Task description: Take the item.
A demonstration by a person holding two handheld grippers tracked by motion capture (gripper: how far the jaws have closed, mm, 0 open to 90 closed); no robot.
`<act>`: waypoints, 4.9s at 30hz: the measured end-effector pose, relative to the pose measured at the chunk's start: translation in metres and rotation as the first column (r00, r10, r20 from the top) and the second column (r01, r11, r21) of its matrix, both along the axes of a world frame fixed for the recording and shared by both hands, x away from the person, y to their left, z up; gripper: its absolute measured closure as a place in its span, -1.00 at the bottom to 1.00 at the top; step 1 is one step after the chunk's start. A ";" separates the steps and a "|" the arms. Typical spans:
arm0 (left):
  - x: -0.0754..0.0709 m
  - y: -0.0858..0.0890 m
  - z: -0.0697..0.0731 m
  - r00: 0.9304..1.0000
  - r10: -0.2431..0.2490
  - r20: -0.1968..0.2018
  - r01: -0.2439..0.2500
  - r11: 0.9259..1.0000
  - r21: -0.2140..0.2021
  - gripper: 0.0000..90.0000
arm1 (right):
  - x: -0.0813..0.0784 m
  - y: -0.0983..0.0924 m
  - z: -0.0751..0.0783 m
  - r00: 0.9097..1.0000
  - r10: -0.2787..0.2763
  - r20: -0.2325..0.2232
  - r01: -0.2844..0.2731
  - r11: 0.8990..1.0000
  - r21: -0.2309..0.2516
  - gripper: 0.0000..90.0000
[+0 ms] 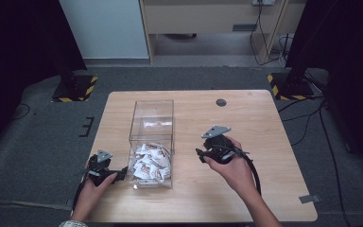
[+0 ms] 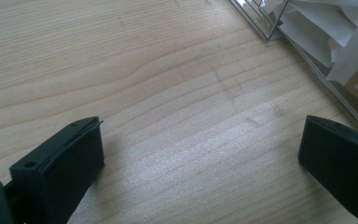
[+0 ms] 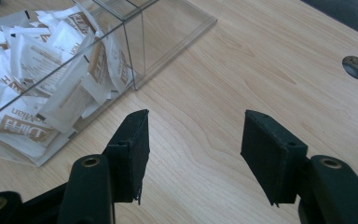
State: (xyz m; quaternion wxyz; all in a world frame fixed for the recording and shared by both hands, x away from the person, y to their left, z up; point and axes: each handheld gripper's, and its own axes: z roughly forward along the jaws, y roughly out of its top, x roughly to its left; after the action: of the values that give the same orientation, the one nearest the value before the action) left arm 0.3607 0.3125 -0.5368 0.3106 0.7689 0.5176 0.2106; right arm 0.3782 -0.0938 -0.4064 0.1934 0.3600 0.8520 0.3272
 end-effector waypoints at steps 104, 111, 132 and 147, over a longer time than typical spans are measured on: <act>0.000 0.000 0.000 1.000 -0.002 0.000 0.002 1.000 0.000 -1.00 | -0.008 0.092 0.032 0.969 0.242 0.044 -0.244 0.969 0.045 0.52; 0.000 0.000 0.000 1.000 -0.002 0.000 0.002 1.000 0.000 -1.00 | -0.010 0.100 0.029 0.964 0.263 0.050 -0.265 0.963 0.046 0.58; 0.000 0.000 0.000 1.000 -0.002 0.000 0.002 1.000 0.000 -1.00 | -0.014 0.116 0.000 0.955 0.296 -0.004 -0.295 0.955 0.040 0.58; 0.000 0.000 0.000 1.000 -0.006 0.000 0.006 1.000 0.000 -1.00 | -0.014 0.126 -0.018 0.950 0.309 -0.048 -0.309 0.951 0.022 0.51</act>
State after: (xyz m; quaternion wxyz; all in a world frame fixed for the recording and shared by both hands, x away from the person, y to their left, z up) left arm 0.3612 0.3125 -0.5368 0.3114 0.7703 0.5155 0.2096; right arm 0.3639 0.0319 -0.4244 0.1154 0.2319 0.9002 0.3500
